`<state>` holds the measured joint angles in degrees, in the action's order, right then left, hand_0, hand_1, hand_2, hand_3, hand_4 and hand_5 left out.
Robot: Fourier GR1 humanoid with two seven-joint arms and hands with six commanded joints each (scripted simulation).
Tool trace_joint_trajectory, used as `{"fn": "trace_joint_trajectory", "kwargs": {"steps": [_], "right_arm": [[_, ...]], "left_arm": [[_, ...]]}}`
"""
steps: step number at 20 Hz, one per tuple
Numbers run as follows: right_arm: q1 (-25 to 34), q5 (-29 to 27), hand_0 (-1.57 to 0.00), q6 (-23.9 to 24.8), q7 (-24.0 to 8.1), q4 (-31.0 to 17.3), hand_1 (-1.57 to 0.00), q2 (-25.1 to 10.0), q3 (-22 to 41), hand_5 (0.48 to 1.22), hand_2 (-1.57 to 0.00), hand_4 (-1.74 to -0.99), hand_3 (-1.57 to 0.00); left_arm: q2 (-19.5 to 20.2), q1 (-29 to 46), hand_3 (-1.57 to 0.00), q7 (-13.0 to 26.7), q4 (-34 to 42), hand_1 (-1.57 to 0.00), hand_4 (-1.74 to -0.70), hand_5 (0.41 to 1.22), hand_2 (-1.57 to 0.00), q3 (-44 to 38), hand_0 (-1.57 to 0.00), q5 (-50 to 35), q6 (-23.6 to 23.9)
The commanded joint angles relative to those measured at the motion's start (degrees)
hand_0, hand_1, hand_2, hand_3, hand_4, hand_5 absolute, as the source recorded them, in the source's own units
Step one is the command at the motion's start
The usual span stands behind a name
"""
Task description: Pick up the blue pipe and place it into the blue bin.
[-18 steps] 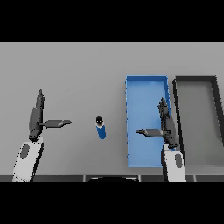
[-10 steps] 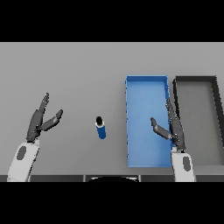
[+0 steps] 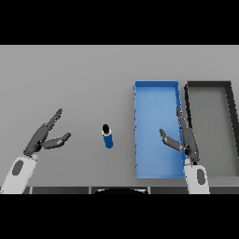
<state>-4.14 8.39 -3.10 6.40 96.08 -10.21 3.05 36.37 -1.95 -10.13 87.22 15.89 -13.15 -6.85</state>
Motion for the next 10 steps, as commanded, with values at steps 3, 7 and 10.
{"fn": "trace_joint_trajectory", "kwargs": {"steps": [3, 7, 10], "right_arm": [[-0.7, 0.5, 0.00, 0.0, 0.6, -1.0, 0.00, 0.4, 0.4, 0.616, 0.00, -1.174, 0.00], [-0.5, 0.3, 0.00, 0.0, -0.4, -0.2, 0.00, 0.3, 0.3, 0.618, 0.00, -1.182, 0.00], [-0.1, 0.0, 0.00, -0.3, -0.9, -0.6, 0.00, 0.5, 0.3, 0.615, 0.00, -1.197, 0.00]], "left_arm": [[-0.9, 0.2, 0.00, 2.7, 2.6, 0.00, -1.07, 0.522, 0.00, 3.9, 0.00, 1.0, -2.5], [-2.9, 1.0, 0.00, 6.2, 6.0, 0.00, -1.13, 0.475, 0.00, 9.3, 0.00, 3.9, -3.6], [-5.1, 0.4, 0.00, 7.7, 5.9, 0.00, -1.14, 0.450, 0.00, 11.9, 0.00, 5.7, -3.6]]}}
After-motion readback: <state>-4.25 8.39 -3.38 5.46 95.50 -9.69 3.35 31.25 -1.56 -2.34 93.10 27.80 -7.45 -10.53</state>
